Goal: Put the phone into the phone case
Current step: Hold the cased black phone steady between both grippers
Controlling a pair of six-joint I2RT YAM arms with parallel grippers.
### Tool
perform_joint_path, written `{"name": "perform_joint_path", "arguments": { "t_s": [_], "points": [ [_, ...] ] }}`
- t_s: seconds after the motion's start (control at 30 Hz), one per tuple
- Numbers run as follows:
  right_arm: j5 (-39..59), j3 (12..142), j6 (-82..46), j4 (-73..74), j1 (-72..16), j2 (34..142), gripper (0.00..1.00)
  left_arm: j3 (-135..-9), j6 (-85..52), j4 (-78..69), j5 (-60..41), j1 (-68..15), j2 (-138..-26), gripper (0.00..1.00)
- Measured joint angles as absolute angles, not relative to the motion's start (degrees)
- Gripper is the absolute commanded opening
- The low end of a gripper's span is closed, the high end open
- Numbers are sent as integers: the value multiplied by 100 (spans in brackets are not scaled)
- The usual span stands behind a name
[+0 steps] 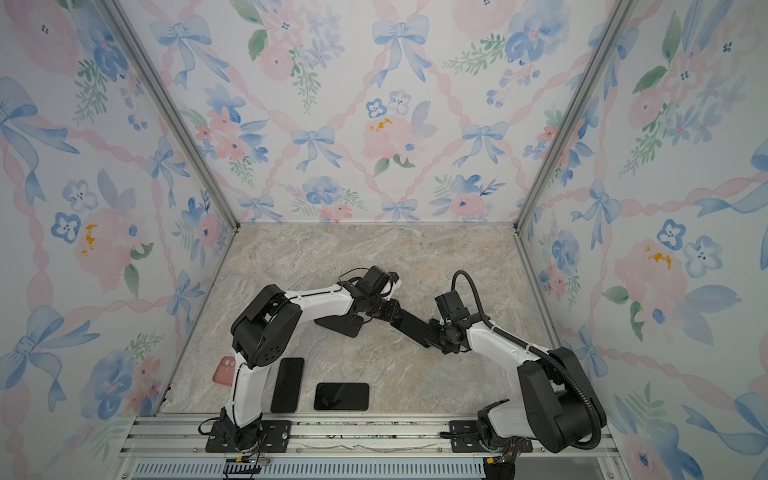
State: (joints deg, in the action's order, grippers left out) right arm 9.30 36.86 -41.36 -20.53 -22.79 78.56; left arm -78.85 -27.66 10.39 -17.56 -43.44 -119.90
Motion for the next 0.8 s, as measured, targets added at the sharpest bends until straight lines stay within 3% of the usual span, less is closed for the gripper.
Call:
{"name": "perform_joint_path", "arguments": {
  "t_s": [0.53,0.8],
  "points": [
    [589,3881,-4488,-2298,-2539,7985,22,-7874,-2880,1035,-1752,-4342,-11979,32],
    [307,3977,-4630,-2346,-2757,8108,22,-7830,-2982,987,-1756,-4346,-11937,42]
  ]
}}
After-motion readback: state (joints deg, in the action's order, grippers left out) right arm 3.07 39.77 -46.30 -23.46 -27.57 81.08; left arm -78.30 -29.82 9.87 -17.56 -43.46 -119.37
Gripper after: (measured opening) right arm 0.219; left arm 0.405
